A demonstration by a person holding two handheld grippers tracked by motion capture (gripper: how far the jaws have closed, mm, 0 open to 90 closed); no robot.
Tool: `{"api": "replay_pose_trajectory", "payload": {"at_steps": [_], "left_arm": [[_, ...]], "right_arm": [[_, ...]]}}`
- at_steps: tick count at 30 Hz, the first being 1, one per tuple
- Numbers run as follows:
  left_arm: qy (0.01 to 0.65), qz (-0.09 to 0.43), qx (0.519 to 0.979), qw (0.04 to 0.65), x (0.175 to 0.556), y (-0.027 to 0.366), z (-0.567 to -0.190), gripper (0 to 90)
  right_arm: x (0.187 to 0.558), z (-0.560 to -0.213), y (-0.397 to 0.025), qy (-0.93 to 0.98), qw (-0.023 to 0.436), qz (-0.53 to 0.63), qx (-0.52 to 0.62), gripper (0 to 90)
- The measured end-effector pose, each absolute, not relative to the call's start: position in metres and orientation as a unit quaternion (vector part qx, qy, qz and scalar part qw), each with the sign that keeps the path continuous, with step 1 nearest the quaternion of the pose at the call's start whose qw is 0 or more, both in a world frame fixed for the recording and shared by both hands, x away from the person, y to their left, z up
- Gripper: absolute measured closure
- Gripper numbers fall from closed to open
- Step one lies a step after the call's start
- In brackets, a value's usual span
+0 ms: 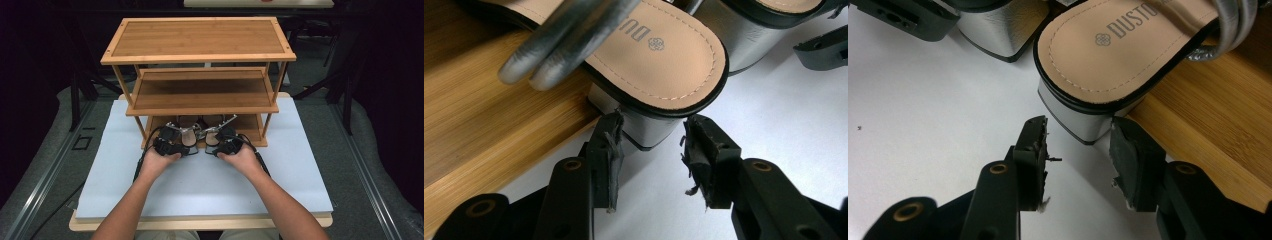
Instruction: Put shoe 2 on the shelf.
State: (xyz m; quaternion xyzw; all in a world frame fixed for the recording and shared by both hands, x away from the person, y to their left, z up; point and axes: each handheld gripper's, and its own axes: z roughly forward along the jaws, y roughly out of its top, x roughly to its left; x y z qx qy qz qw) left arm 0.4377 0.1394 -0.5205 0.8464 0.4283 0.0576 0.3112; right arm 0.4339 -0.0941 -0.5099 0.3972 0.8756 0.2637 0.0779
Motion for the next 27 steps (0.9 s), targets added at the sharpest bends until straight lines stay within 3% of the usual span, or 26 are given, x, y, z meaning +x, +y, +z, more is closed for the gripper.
{"api": "replay_pose_trajectory", "payload": {"at_steps": [27], "left_arm": [[0.417, 0.059, 0.854, 0.307, 0.429, 0.149, -0.501, 58.3]], "right_arm": [[0.422, -0.496, -0.104, 0.877, 0.079, 0.27, 0.39, 57.4]]}}
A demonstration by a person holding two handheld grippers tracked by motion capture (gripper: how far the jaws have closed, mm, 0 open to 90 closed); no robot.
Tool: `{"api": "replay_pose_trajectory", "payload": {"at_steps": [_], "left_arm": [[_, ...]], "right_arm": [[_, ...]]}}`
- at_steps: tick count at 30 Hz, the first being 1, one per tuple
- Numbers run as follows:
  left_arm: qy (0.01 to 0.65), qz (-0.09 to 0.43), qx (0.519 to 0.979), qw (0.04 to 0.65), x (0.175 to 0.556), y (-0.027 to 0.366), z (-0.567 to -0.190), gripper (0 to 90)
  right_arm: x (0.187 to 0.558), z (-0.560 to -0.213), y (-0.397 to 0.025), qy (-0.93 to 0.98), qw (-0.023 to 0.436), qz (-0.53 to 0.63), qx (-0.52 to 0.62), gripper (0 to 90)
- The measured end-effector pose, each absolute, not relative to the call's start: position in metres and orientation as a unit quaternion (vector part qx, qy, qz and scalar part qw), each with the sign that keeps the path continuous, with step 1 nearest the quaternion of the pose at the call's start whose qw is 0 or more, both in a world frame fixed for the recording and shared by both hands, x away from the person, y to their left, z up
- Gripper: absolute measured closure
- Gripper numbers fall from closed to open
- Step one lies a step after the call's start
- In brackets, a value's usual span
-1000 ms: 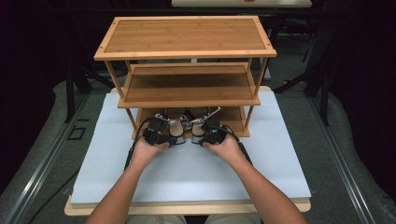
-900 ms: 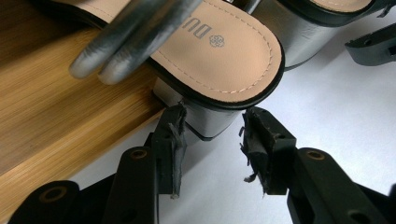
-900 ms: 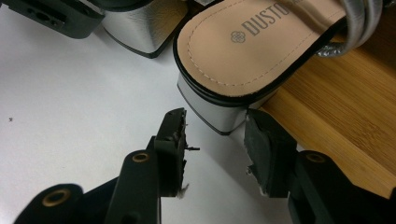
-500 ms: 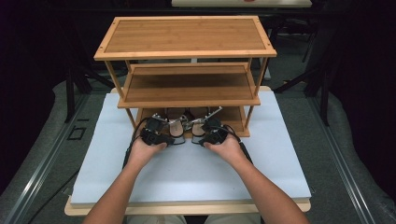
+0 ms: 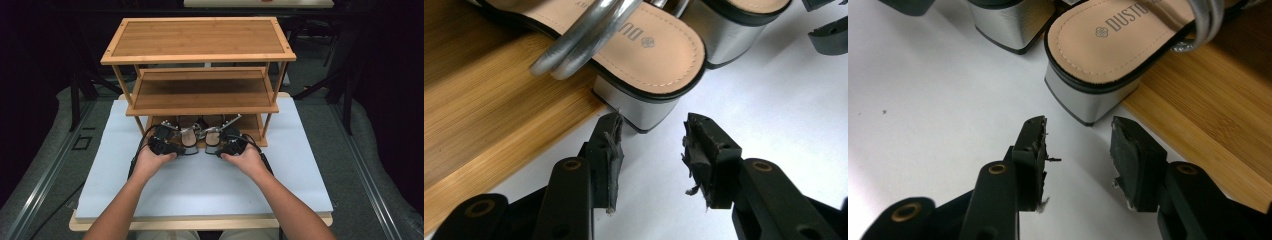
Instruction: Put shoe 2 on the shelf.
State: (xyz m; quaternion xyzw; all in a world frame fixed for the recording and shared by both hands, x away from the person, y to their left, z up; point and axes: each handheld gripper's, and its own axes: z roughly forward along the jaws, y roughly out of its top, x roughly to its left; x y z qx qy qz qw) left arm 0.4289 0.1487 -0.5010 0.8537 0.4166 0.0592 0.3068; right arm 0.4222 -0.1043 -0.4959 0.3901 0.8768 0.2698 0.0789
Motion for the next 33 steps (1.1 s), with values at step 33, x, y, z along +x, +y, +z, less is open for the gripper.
{"api": "replay_pose_trajectory", "payload": {"at_steps": [33], "left_arm": [[0.413, 0.089, 0.851, 0.313, 0.343, 0.222, -0.476, 57.6]], "right_arm": [[0.329, -0.47, -0.195, 0.857, 0.114, 0.303, 0.4, 56.5]]}}
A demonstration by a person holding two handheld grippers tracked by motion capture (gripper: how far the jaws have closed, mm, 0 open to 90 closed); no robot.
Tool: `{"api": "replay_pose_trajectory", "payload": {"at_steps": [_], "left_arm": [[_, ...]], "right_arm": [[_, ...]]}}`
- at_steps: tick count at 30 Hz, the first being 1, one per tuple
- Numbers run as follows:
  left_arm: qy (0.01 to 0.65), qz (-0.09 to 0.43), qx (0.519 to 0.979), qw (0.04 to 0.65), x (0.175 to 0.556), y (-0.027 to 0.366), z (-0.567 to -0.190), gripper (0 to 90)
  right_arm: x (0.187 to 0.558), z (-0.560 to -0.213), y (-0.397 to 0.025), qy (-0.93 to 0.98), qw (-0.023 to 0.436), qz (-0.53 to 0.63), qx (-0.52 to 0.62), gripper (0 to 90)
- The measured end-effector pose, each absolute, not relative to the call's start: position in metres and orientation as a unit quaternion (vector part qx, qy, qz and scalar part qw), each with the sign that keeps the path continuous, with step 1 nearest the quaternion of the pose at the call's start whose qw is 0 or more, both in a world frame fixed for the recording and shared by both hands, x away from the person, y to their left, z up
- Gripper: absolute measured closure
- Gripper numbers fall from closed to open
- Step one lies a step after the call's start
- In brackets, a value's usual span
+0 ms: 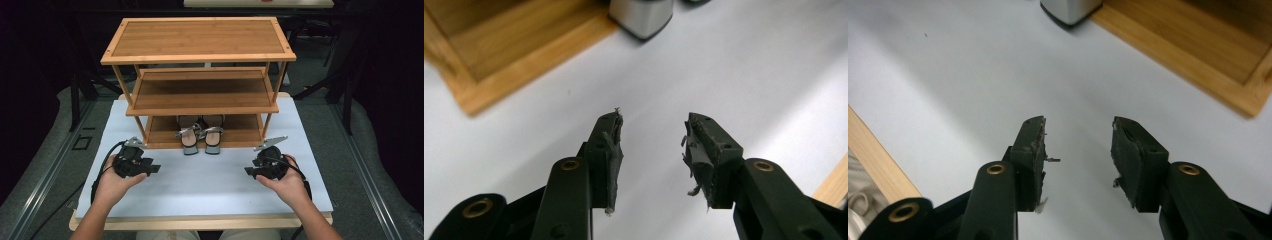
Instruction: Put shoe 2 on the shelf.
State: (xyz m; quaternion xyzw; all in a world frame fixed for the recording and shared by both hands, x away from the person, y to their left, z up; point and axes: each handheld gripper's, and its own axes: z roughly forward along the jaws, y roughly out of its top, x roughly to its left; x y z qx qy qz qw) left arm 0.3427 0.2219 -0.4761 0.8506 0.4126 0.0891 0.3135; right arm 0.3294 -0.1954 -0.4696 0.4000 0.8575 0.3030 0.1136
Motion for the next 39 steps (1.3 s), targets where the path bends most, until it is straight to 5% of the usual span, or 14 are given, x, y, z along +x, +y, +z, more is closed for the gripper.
{"api": "replay_pose_trajectory", "payload": {"at_steps": [16, 39], "left_arm": [[0.442, 0.088, 0.832, 0.325, 0.312, 0.25, -0.52, 57.7], [0.446, 0.087, 0.832, 0.319, 0.321, 0.248, -0.547, 57.5]], "right_arm": [[0.31, -0.508, -0.232, 0.825, 0.111, 0.325, 0.449, 56.3], [0.292, -0.54, -0.255, 0.796, 0.145, 0.341, 0.478, 56.0]]}}
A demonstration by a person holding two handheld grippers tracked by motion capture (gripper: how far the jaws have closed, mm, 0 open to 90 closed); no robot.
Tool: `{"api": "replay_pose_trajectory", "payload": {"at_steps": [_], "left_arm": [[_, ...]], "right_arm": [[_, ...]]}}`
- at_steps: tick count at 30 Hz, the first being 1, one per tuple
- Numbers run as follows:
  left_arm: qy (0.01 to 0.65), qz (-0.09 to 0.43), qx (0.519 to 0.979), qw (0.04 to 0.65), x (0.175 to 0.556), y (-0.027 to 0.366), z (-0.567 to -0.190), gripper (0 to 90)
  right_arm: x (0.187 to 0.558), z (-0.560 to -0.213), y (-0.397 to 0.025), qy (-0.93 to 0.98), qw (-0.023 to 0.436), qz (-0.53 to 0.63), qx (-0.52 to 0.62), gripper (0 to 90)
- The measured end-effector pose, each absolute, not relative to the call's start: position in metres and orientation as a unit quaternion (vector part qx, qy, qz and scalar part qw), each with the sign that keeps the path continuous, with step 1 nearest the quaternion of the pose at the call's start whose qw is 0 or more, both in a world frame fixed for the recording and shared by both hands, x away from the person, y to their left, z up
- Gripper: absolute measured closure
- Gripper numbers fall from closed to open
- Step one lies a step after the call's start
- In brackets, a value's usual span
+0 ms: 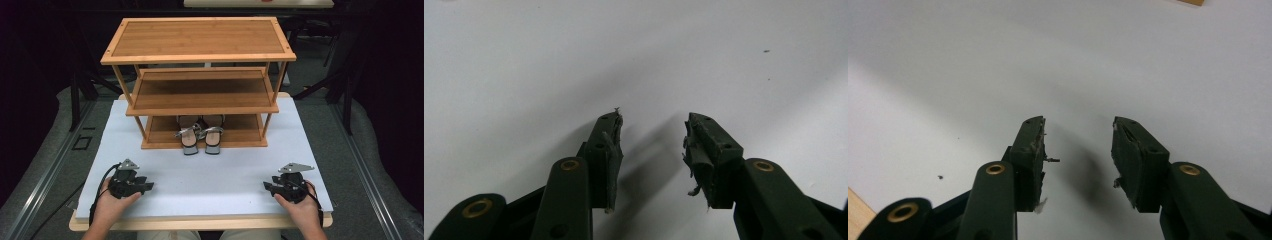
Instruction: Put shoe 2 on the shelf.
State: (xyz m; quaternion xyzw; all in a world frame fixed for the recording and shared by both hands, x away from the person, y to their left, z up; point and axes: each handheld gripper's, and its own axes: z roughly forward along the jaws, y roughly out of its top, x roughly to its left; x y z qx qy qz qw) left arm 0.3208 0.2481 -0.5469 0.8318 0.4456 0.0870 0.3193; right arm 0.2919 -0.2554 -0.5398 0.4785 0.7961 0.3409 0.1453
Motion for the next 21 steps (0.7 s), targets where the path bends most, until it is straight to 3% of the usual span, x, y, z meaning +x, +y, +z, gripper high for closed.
{"api": "replay_pose_trajectory", "payload": {"at_steps": [21], "left_arm": [[0.437, 0.092, 0.832, 0.329, 0.3278, 0.2423, -0.5439, 57.0]], "right_arm": [[0.2842, -0.5447, -0.2613, 0.785, 0.152, 0.346, 0.491, 55.6]]}}
